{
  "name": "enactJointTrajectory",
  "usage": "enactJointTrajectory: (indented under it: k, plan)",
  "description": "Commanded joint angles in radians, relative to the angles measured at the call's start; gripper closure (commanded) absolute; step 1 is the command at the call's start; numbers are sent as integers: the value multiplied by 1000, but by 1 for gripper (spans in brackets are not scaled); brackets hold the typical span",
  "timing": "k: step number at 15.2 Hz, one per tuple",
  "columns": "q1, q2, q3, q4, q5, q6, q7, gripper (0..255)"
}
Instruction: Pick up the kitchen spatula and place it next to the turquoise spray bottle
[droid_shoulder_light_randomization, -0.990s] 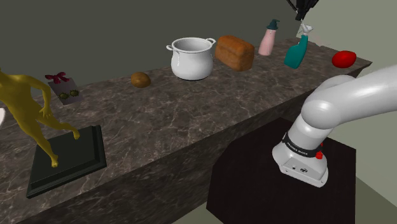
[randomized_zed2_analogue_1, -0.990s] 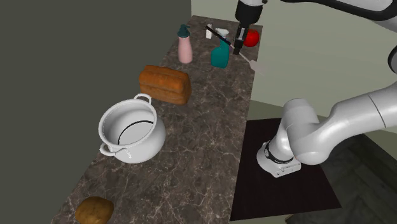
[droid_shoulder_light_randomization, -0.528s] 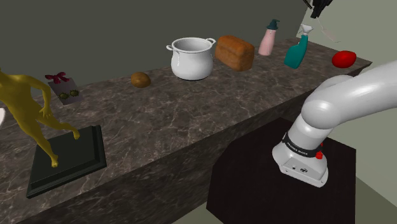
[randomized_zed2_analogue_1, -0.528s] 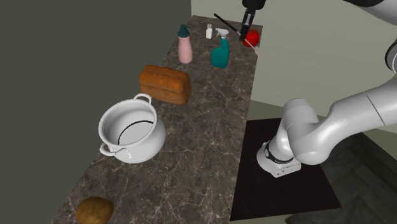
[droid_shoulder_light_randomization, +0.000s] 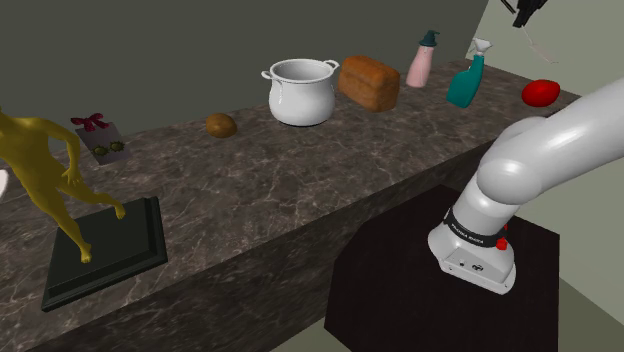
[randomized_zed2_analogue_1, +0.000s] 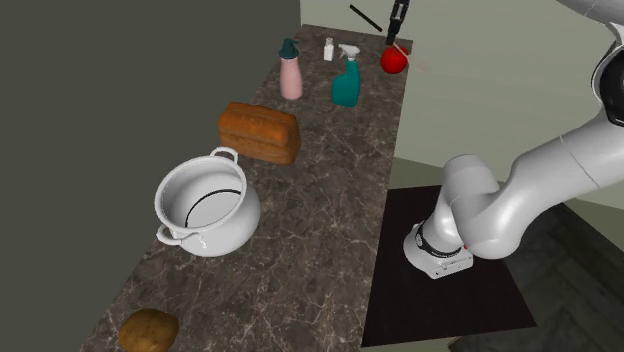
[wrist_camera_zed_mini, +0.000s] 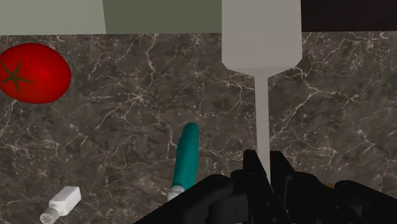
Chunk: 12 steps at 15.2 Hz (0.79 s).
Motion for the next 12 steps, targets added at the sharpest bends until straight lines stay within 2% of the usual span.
enactJointTrajectory:
  k: [1,4,12]
  plan:
    - [30,47,-76,66,10,-2,-61,255]
    - [97,126,-217,158,42,6,-152,255]
    - [65,80,-203,21,7,105,-126,255]
